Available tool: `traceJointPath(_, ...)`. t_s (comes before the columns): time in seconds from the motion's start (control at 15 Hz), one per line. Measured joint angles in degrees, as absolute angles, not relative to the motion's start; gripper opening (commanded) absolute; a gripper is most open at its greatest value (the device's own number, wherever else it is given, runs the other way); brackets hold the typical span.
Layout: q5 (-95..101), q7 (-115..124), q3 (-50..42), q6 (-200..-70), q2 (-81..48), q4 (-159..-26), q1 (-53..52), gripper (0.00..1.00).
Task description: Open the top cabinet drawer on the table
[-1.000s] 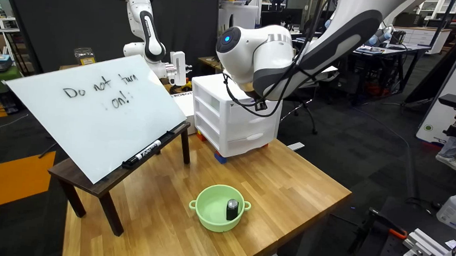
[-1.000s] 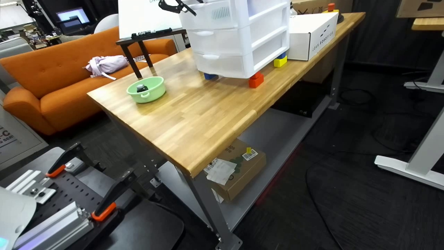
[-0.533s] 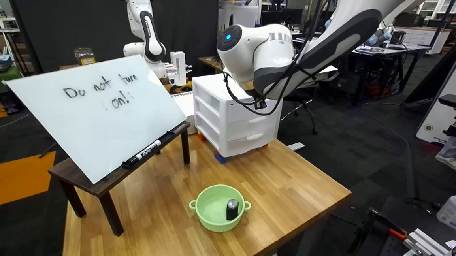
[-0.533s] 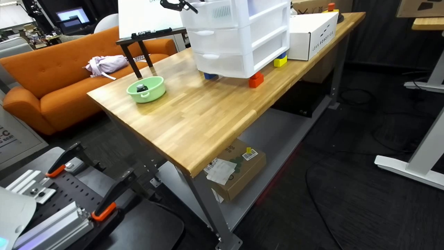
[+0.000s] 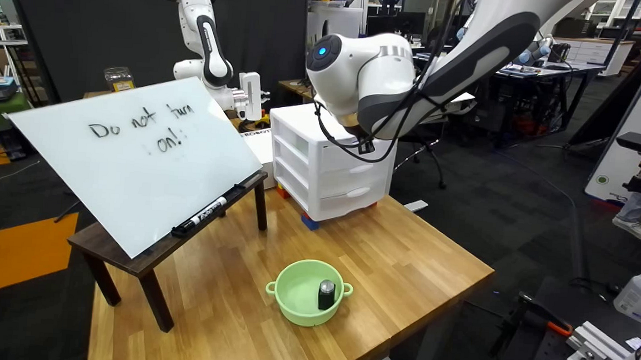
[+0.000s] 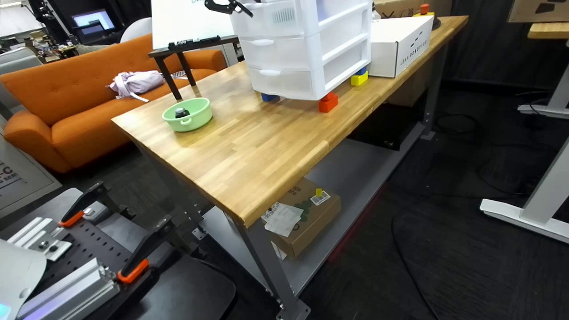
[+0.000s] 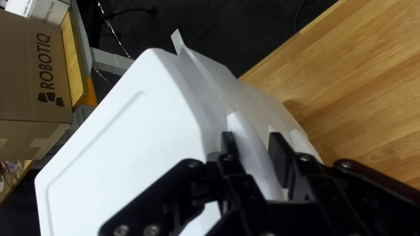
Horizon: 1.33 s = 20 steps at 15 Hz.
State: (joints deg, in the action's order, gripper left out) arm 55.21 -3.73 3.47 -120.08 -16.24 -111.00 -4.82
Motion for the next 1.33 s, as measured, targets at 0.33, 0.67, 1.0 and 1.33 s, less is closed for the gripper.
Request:
traceJointPath(0.33,55.01,-2.97,3.71,-121.17,-13.86,-114.22,-4.97,0.12)
traceJointPath(0.67,53.92,-1.04,4.8,-121.16,-9.39,-120.2,-5.62,0.12)
traceJointPath(1.0,51.54,0.8,6.4,-121.07,-5.15,-124.96,-6.97,0.12)
traceJointPath(1.33,50.38,1.29,7.3,-120.75,-3.03,-127.4,-8.0,0.12)
